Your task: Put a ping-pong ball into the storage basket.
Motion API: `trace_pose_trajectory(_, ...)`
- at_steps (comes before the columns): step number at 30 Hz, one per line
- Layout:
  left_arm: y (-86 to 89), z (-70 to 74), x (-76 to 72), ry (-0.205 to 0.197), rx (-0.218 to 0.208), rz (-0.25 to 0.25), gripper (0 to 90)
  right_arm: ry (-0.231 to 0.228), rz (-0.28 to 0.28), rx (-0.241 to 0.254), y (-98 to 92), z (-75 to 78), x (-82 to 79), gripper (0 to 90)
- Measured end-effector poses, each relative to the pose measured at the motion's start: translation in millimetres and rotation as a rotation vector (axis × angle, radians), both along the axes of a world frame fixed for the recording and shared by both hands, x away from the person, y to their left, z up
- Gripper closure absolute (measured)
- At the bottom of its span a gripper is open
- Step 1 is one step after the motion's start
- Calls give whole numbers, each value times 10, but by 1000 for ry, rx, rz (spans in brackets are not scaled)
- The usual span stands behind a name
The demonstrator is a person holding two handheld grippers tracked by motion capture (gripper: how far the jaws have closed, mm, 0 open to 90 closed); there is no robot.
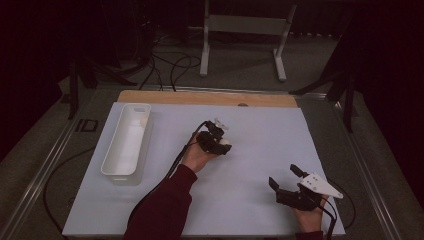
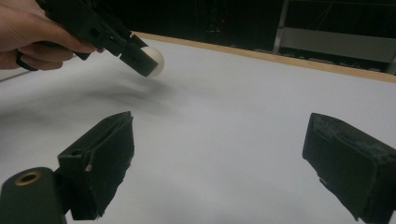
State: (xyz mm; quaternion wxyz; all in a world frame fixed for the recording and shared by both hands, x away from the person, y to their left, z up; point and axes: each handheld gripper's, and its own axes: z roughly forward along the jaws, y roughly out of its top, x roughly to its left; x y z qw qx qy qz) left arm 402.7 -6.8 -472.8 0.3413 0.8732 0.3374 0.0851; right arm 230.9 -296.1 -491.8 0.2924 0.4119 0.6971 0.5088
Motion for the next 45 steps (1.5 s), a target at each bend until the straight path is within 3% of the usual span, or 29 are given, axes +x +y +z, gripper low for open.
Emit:
trace_pose_trajectory(22, 24, 159, -97, -13, -7, -41, 515, -1, 2, 0, 1, 0, -1, 88)
trace_pose_trajectory(45, 167, 409, -201, -31, -28, -64, 515, -2, 3, 1, 2, 0, -1, 88)
